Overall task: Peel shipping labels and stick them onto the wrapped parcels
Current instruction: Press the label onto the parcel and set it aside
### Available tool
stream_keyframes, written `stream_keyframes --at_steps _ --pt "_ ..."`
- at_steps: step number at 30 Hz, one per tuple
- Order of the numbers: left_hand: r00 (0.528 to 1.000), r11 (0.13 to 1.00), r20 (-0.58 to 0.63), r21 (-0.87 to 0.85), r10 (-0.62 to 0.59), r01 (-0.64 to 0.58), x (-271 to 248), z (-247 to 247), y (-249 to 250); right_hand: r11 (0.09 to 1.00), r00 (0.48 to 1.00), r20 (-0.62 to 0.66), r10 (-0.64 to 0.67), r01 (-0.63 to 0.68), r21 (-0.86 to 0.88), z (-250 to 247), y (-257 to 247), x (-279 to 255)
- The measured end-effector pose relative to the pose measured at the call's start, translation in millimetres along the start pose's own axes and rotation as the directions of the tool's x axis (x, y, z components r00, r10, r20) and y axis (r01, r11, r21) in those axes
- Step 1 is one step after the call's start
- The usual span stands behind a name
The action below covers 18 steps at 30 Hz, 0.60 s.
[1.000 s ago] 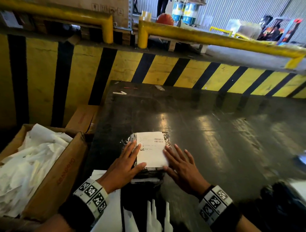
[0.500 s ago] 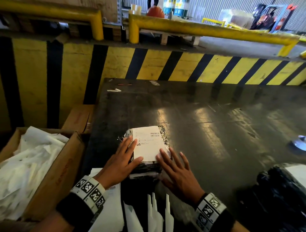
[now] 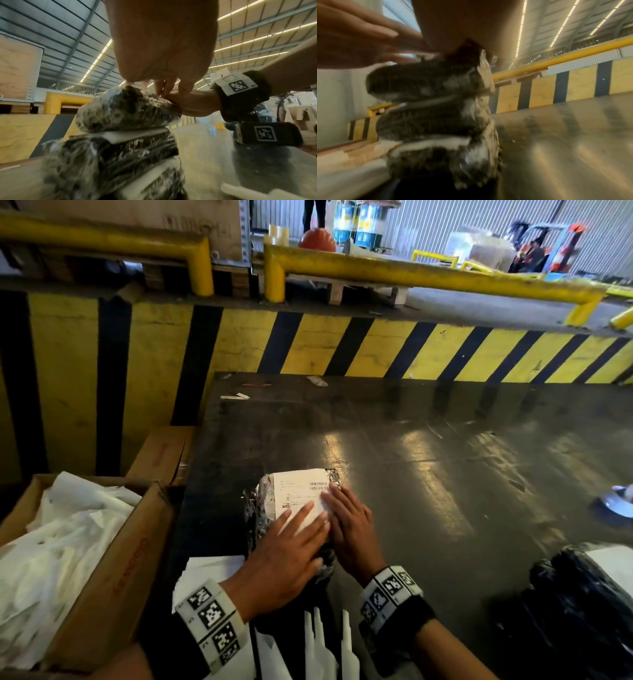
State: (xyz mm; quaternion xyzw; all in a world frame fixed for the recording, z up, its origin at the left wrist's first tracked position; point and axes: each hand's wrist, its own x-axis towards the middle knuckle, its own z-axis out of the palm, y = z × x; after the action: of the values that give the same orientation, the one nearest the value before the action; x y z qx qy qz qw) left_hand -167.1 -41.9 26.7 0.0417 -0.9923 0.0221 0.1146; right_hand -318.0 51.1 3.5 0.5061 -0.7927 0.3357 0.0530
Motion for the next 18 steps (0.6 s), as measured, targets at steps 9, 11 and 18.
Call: stream_keyframes --at_steps 9,11,18 --pt "0.999 0.996 0.009 0.080 -0.050 0.049 -49.9 -5.5 -20.0 0.997 1.000 -0.006 0.010 -0.009 0.073 2.7 3.5 -1.8" --pt "0.996 0.996 -0.040 0.025 -0.083 0.084 -59.0 -9.1 -30.3 0.997 1.000 0.009 0.013 -0.014 0.073 3.7 4.0 -2.0" --pt "0.979 0.955 -0.133 -0.273 -0.156 0.115 -22.6 -27.8 -40.7 0.992 0.999 -0.018 0.030 -0.028 0.126 8.9 5.5 -0.3"
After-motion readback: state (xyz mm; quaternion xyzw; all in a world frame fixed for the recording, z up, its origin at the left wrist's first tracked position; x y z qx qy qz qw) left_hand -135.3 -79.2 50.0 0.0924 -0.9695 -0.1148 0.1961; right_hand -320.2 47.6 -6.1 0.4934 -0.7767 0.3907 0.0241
